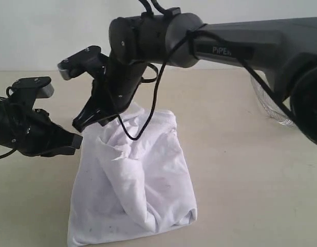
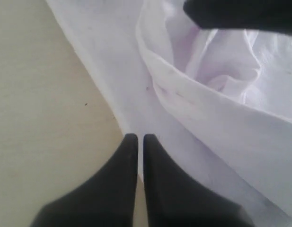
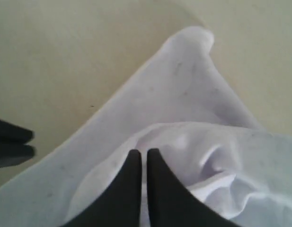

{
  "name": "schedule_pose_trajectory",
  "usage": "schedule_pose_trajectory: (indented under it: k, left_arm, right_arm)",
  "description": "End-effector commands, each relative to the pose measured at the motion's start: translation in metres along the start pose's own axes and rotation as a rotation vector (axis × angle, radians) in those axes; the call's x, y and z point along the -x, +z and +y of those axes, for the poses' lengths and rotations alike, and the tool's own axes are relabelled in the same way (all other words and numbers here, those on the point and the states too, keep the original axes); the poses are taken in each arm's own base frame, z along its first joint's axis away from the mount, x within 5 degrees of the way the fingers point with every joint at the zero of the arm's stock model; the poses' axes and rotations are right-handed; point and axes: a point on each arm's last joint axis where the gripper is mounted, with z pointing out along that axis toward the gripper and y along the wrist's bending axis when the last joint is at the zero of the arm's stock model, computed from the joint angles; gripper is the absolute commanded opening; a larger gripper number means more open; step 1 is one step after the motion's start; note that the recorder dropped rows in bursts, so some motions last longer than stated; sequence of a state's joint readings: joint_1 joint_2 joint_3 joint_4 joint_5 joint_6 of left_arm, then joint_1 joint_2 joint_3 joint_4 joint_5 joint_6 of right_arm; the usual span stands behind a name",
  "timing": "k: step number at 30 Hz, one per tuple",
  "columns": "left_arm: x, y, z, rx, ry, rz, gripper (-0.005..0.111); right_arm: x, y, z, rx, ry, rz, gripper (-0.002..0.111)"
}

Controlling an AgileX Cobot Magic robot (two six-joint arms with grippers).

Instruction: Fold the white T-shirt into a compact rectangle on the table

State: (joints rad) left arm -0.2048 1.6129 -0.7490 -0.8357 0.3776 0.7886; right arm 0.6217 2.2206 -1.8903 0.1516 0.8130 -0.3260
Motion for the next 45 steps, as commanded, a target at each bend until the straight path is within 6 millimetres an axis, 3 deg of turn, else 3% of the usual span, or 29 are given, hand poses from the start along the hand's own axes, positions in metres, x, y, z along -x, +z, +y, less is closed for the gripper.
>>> schedule_pose_trajectory:
  k: [1, 5, 8, 12, 17, 22, 26, 32, 35, 40, 45]
  left_arm:
    - [-0.001, 0.000, 0.000, 0.001, -0.007, -0.003, 0.005]
    - [-0.001, 0.000, -0.001, 0.000, -0.007, -0.002, 0.005]
    - [-0.001, 0.000, -0.001, 0.000, -0.009, -0.004, 0.005]
    - [-0.001, 0.000, -0.003, -0.024, -0.014, -0.004, 0.005]
    - [-0.001, 0.000, -0.003, -0.023, -0.008, -0.009, 0.005]
    - [0.004, -0.005, -0.002, -0.031, 0.009, -0.016, 0.005]
    - [0.005, -0.024, 0.000, -0.029, 0.022, -0.024, 0.005]
    - [-0.008, -0.073, 0.032, 0.154, -0.132, -0.007, 0.005]
    - [-0.014, -0.087, 0.034, 0.163, -0.189, -0.027, 0.005]
    - [-0.021, -0.086, 0.017, 0.057, -0.184, -0.011, 0.005]
    - [-0.017, -0.071, -0.007, -0.108, -0.109, -0.052, 0.005]
  right_arm:
    - [0.005, -0.030, 0.003, -0.008, -0.025, 0.016, 0.000]
    - [-0.017, -0.046, -0.019, -0.172, 0.039, 0.243, 0.000]
    - [-0.030, -0.044, -0.037, -0.221, 0.040, 0.350, 0.000]
    - [-0.039, -0.035, -0.041, -0.162, 0.099, 0.403, 0.000]
    - [-0.044, -0.025, -0.031, -0.055, 0.110, 0.412, 0.000]
    - [-0.061, -0.017, 0.000, 0.054, 0.107, 0.479, 0.000]
    - [-0.071, -0.013, 0.041, 0.127, 0.045, 0.529, 0.000]
    - [-0.057, -0.014, 0.123, 0.386, -0.138, 0.409, 0.000]
    - [-0.051, -0.015, 0.141, 0.393, -0.186, 0.340, 0.000]
    - [-0.049, -0.037, 0.127, 0.320, -0.157, 0.362, 0.000]
    - [-0.045, -0.085, 0.074, -0.072, -0.065, 0.363, 0.000]
